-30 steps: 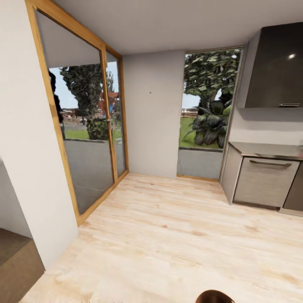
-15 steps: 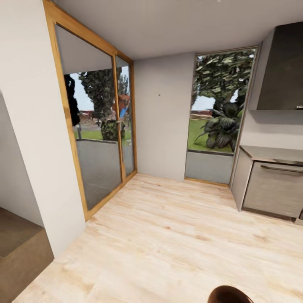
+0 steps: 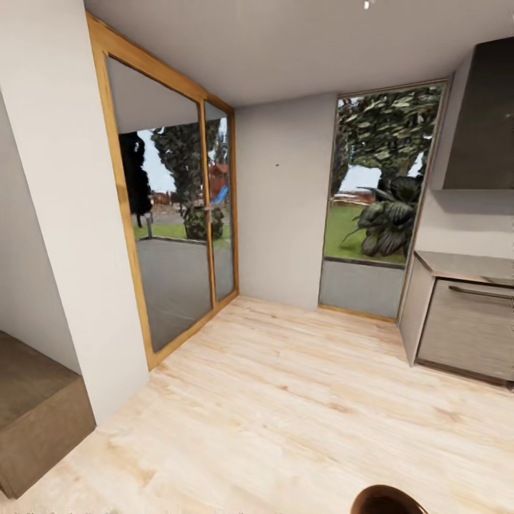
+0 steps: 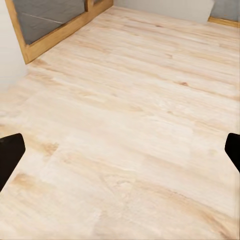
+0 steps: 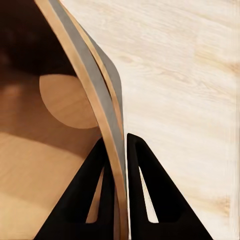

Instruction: Put the three can of soda from the living room inside the tash can in the kitchen.

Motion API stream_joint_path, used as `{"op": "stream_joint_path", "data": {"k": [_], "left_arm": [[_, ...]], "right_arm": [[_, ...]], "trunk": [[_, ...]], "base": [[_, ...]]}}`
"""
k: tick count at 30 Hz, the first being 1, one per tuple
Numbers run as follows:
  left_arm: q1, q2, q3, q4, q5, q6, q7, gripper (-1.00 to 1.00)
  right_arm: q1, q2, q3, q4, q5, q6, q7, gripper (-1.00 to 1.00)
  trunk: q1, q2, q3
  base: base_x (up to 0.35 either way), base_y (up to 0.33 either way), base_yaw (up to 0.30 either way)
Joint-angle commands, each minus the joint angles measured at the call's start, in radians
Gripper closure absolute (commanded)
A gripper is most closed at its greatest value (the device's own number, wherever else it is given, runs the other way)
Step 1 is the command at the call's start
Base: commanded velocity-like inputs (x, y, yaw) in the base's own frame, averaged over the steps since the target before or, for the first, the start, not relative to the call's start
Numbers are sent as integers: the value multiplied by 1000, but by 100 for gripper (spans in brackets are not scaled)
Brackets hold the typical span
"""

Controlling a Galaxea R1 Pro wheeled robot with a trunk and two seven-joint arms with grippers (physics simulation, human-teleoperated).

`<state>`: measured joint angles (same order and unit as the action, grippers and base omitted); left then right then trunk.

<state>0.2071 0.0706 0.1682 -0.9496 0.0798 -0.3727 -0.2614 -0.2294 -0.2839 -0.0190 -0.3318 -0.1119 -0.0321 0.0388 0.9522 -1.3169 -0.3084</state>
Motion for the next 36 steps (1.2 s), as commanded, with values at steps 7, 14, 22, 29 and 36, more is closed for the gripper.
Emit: {"op": "stream_joint_path", "data": {"k": [7, 14, 22, 29, 36], "left_arm": [[0, 0, -1, 0, 0, 0, 1, -100], [0, 0, 0, -1, 0, 0, 1, -100], [0, 0, 0, -1, 0, 0, 1, -100], [0, 0, 1, -2, 6, 3, 4, -100], [-32, 10, 4, -15, 31, 44, -7, -100]], "right_arm": [[-1, 27, -2, 0, 1, 0, 7, 100], [-1, 53, -3, 0, 3, -3, 6, 100], [-1, 56, -2, -5, 3, -4, 6, 100], [-2, 57, 59, -51, 3, -3, -4, 100], [-2, 54, 90, -236, 2, -1, 13, 100]], "trunk": [[0, 0, 0], [0, 0, 0], [0, 0, 0], [0, 0, 0], [0, 0, 0]], "base": [[-74, -276, 31], [-74, -276, 217], [-64, -267, 253], [-14, -150, 258], [-2, -44, 258]]}}
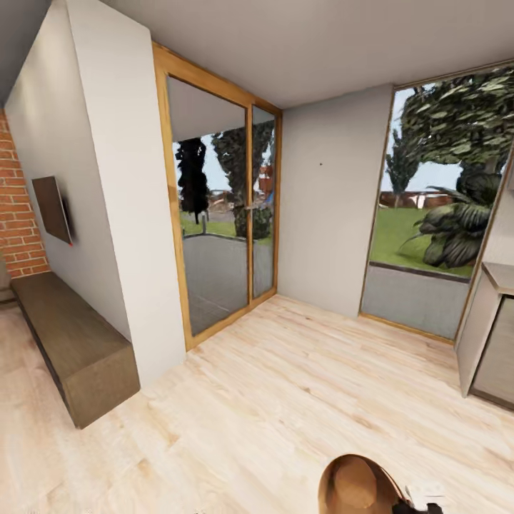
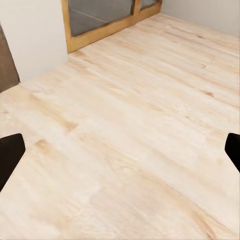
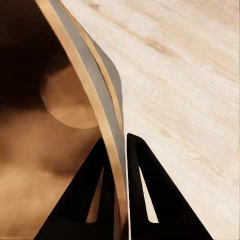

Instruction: Put the three can of soda from the living room inside the tash can in the kitchen.

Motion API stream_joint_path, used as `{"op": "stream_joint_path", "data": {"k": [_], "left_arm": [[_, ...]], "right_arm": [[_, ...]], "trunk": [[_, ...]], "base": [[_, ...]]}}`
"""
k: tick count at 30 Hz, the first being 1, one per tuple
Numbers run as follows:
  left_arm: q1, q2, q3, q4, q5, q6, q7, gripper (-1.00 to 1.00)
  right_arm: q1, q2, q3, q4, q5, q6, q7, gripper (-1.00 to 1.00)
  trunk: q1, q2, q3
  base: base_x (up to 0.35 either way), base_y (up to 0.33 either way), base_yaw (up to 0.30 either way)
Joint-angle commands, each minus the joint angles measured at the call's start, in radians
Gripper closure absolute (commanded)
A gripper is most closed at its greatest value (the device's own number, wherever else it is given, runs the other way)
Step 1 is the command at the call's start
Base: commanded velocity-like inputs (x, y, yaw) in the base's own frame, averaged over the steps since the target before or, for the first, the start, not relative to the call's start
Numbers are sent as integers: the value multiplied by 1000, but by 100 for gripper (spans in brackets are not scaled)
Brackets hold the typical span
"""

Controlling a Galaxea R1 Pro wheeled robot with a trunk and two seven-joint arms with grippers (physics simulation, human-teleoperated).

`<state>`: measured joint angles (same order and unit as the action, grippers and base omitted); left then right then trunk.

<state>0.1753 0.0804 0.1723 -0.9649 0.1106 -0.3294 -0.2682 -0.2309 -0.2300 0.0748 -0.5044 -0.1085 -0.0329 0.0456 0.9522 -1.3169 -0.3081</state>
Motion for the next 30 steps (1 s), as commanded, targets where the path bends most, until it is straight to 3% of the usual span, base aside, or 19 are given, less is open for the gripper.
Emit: {"op": "stream_joint_path", "data": {"k": [1, 4, 6, 8, 10, 12, 14, 18, 19, 23, 25, 29, 30], "left_arm": [[-7, 1, 1, -8, 4, 12, -2, -100], [-15, 2, 2, -27, 14, 46, -4, -100], [-28, 10, 3, -41, 27, 94, -14, -100], [-39, 12, 3, -44, 38, 106, -22, -100], [-60, 15, 4, -61, 58, 142, -32, -100], [-87, 16, 4, -90, 66, 200, -35, -100], [-118, 18, 4, -106, 69, 238, -35, -100], [-199, 20, 6, -115, 76, 308, -33, -100], [-224, 21, 7, -98, 95, 319, -31, -100], [-242, 23, 9, -81, 129, 321, -30, -100], [-244, 23, 30, -76, 139, 296, -32, -100], [-244, 25, 145, -71, 147, 247, -55, -100], [-245, 25, 157, -70, 146, 244, -61, -100]], "right_arm": [[-1, 1, 0, -119, -2, 2, 15, 100], [-1, 2, 22, -233, -2, 8, 25, 100], [-1, 3, 61, -373, -2, 18, 29, 100], [-1, 4, 79, -431, -2, 33, 30, 100], [-1, 8, 107, -551, -4, 119, 27, 100], [-1, 30, 119, -655, -3, 215, 24, 100], [-1, 48, 122, -698, -3, 255, 23, 100], [-1, 61, 120, -696, -6, 278, 21, 100], [-1, 58, 115, -659, -7, 262, 21, 100], [-1, 58, 110, -603, -9, 212, 22, 100], [-1, 59, 109, -586, -8, 198, 21, 100], [-1, 53, 105, -570, -10, 185, 22, 100], [-1, 53, 102, -569, -11, 184, 23, 100]], "trunk": [[0, 0, 0], [0, 0, 0], [0, 0, 0], [0, 0, 0], [0, 0, 0], [0, 0, 0], [0, 0, 0], [0, 0, 0], [0, 0, 1], [0, 0, 2], [0, 0, 3], [0, 0, 4], [0, 0, 5]], "base": [[0, -7, 257], [0, -4, 251], [0, -1, 231], [0, -1, 211], [0, 0, 186], [0, 0, 182], [0, 0, 202], [2, 0, 224], [81, 22, 237], [167, 81, 239], [240, 132, 241], [267, 148, 242], [281, 155, 242]]}}
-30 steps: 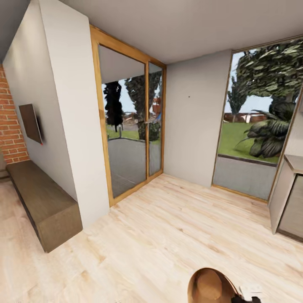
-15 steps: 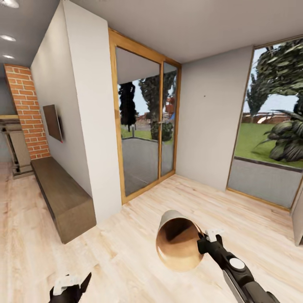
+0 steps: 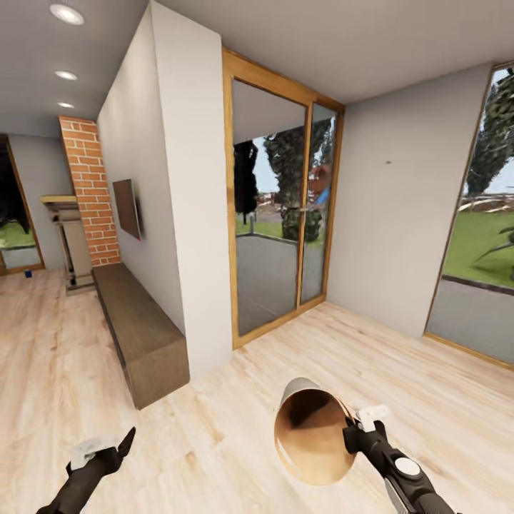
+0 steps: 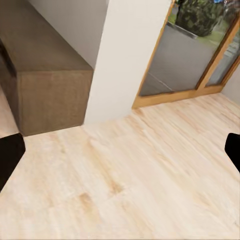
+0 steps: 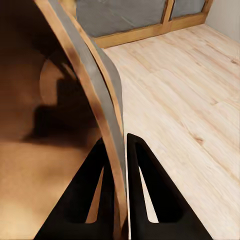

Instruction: Put the three can of soda from the living room inside the tash can in the kitchen.

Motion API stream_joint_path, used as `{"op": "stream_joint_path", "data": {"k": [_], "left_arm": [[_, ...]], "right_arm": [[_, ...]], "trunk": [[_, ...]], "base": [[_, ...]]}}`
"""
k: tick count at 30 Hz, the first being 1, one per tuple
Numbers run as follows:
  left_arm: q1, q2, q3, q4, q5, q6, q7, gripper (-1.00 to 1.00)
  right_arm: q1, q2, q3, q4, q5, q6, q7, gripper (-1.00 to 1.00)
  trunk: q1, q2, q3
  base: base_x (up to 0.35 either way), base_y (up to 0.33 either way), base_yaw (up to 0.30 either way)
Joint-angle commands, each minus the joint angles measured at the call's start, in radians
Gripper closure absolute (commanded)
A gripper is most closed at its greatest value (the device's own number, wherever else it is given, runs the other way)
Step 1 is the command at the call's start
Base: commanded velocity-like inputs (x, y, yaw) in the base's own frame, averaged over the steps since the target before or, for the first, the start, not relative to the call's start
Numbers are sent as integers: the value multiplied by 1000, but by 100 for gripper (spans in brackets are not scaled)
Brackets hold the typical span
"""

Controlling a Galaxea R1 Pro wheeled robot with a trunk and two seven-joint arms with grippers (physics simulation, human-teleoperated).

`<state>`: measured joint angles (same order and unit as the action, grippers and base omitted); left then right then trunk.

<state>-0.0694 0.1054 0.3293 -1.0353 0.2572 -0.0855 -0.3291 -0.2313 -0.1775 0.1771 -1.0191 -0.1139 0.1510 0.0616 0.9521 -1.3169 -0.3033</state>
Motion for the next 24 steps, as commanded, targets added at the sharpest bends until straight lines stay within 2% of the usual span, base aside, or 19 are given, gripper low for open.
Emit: {"op": "stream_joint_path", "data": {"k": [1, 8, 24], "left_arm": [[0, 0, 26, 2, -1, -8, -12, -100], [4, 4, 51, 11, 0, -36, -22, -100], [5, 2, 54, 18, 0, -58, -15, -100]], "right_arm": [[0, -1, -14, -53, -6, -3, 11, 100], [0, -1, -35, -52, -5, -5, 19, 100], [0, 12, -27, -38, -1, -4, 9, 100]], "trunk": [[0, 0, 1], [0, 0, 4], [0, 0, 10]], "base": [[290, 157, 242], [298, 156, 242], [312, 124, 246]]}}
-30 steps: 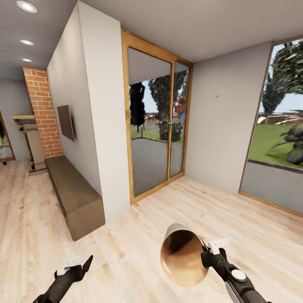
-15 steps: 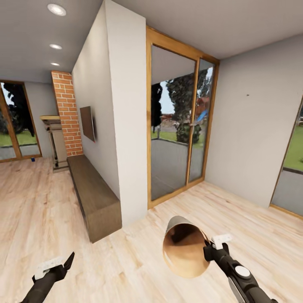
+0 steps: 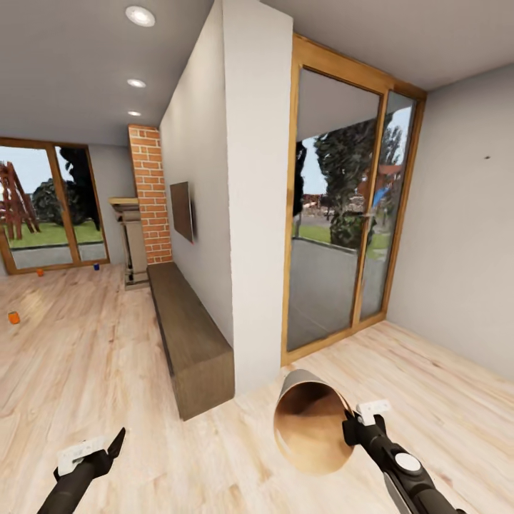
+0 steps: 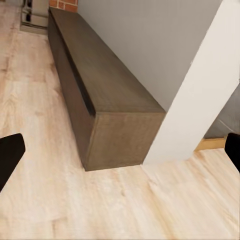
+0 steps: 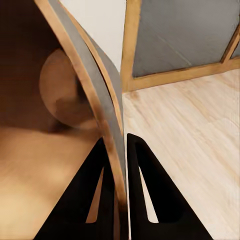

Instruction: Put the three can of soda from the living room inside the tash can in the kitchen.

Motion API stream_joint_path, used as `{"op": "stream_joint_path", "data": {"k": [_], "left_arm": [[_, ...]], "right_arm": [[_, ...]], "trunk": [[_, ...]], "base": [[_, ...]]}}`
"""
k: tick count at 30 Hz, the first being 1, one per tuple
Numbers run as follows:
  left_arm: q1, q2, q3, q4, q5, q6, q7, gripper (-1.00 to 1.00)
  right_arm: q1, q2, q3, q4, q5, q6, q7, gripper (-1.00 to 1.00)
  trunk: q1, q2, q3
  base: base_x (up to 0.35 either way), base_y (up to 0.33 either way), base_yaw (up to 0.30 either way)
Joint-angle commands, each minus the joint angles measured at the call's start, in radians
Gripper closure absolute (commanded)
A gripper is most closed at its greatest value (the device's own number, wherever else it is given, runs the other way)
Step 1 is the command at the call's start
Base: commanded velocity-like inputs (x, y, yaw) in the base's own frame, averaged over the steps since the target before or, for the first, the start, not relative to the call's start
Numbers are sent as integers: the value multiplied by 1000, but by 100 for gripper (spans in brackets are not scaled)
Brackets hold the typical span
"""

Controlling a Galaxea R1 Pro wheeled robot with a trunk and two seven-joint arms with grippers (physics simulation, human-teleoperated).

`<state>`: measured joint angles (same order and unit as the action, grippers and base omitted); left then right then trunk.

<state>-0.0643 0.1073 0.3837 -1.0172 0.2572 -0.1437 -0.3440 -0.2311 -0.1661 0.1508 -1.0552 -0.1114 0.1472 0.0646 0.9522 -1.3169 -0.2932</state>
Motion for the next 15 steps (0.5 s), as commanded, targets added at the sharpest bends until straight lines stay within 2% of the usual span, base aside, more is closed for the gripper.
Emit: {"op": "stream_joint_path", "data": {"k": [1, 15], "left_arm": [[0, -1, -1, 0, -1, 0, -2, -100], [-2, -5, -3, 0, -7, -2, -10, -100]], "right_arm": [[-1, 1, 0, -1, -3, 0, 6, 100], [-1, 2, 3, 1, -3, 0, 2, 100]], "trunk": [[0, 0, 1], [0, 0, 4]], "base": [[314, 117, 246], [314, 117, 246]]}}
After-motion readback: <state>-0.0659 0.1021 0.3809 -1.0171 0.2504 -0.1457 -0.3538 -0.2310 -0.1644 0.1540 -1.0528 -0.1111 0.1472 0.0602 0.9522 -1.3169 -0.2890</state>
